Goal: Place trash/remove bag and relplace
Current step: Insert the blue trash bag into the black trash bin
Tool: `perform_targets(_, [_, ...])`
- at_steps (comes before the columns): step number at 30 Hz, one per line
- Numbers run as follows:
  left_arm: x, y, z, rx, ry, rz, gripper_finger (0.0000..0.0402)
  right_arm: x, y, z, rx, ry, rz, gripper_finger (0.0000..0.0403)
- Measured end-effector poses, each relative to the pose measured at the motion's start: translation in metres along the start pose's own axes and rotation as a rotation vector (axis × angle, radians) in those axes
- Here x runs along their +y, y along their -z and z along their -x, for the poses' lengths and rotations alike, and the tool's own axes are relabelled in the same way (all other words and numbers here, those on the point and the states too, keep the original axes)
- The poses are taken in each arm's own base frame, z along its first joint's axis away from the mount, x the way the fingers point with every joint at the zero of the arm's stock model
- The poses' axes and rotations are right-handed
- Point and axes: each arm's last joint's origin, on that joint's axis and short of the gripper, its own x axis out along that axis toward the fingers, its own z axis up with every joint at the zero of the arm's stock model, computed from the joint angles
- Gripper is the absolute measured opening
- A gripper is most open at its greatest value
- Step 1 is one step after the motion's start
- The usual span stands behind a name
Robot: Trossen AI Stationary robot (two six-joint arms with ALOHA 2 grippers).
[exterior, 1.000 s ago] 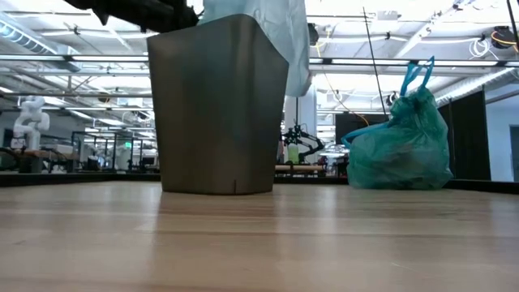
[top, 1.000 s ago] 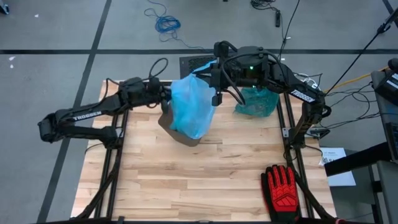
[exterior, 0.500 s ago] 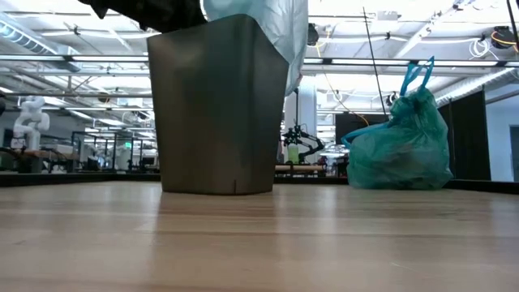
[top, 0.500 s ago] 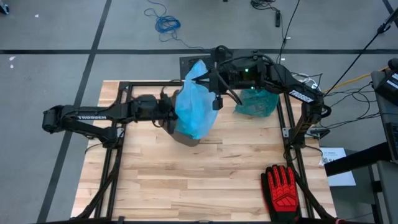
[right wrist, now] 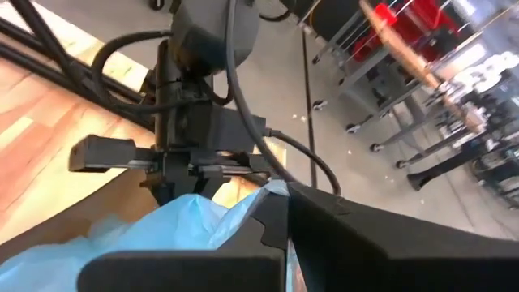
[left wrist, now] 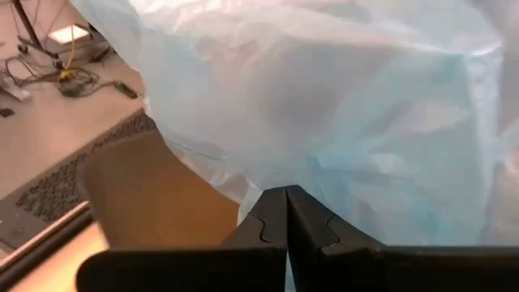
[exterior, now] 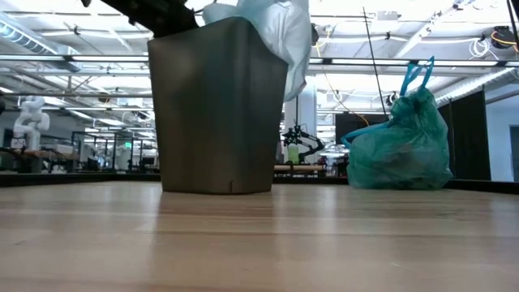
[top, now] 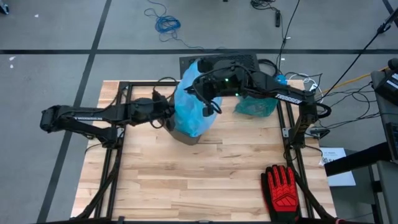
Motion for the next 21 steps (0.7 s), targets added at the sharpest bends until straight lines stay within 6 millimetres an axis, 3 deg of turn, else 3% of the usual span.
perform_targets(6, [0.005, -0.004, 0.018, -0.009, 0.001, 0.002, 0.0, 0.0, -0.007, -0.004, -0.071, 0.045, 0.033, 0.0])
perform_targets(15, [0.005, -0.001, 0.017, 0.016, -0.033, -0.013, 0.0, -0.009, -0.022, -0.003, -0.213, 0.155, 0.05, 0.0])
perform_targets(21, [0.004, -0.001, 0.018, 0.011, -0.057, -0.022, 0.0, -0.006, -0.021, -0.022, -0.236, 0.191, 0.11, 0.0])
